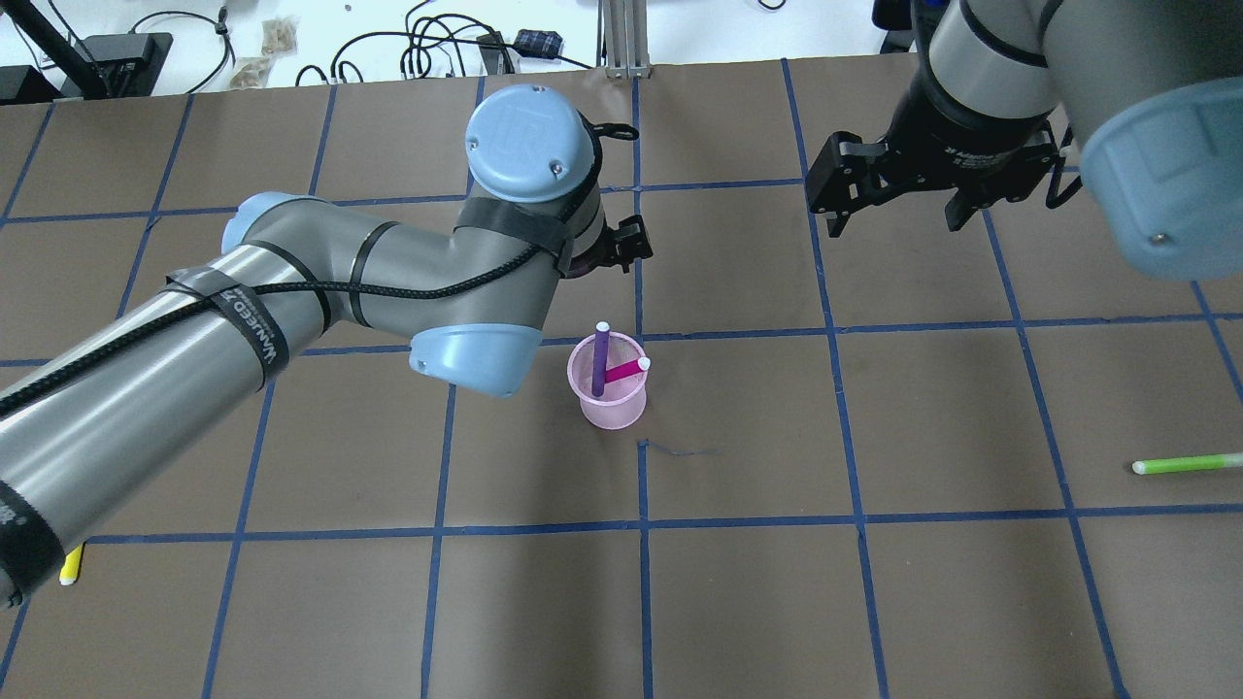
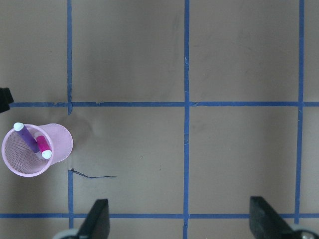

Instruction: Insert purple and pink pens into pink cup

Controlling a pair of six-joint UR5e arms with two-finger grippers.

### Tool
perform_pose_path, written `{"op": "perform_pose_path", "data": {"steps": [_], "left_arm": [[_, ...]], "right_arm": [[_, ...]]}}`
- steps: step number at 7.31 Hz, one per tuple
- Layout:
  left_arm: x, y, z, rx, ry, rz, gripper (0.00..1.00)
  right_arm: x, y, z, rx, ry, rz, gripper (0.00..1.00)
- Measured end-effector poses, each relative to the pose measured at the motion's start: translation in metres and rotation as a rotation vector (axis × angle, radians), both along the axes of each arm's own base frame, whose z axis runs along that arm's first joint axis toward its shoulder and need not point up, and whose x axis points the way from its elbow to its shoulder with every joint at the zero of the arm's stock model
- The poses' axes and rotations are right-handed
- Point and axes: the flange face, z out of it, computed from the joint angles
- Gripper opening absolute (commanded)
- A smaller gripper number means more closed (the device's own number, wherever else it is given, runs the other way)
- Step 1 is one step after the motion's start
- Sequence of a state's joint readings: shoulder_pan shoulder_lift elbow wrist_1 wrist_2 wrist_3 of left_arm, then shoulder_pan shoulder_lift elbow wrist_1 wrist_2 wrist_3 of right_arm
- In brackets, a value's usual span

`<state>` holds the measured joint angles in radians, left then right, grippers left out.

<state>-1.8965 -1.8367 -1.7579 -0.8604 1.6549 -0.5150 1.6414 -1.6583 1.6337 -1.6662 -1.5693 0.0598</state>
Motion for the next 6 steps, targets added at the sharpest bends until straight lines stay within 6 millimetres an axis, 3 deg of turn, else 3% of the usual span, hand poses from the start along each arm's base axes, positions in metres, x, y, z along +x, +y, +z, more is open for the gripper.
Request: {"op": "perform_pose_path", "data": {"steps": [3,5,6], "left_arm": [[0.092,-0.035,0.047,0.105,-0.069,-0.046,1.0],[0.162,-0.033,0.088,0.208,-0.091,-0.088,1.0],[0.188,-0.025,0.105,0.244,-0.096,-0.126,1.0]], "right_arm": [[0.0,0.0,0.0,0.0,0.0,0.0,1.0],[0.001,0.0,0.0,0.0,0.0,0.001,1.0],[0.001,0.0,0.0,-0.001,0.0,0.001,1.0]]}}
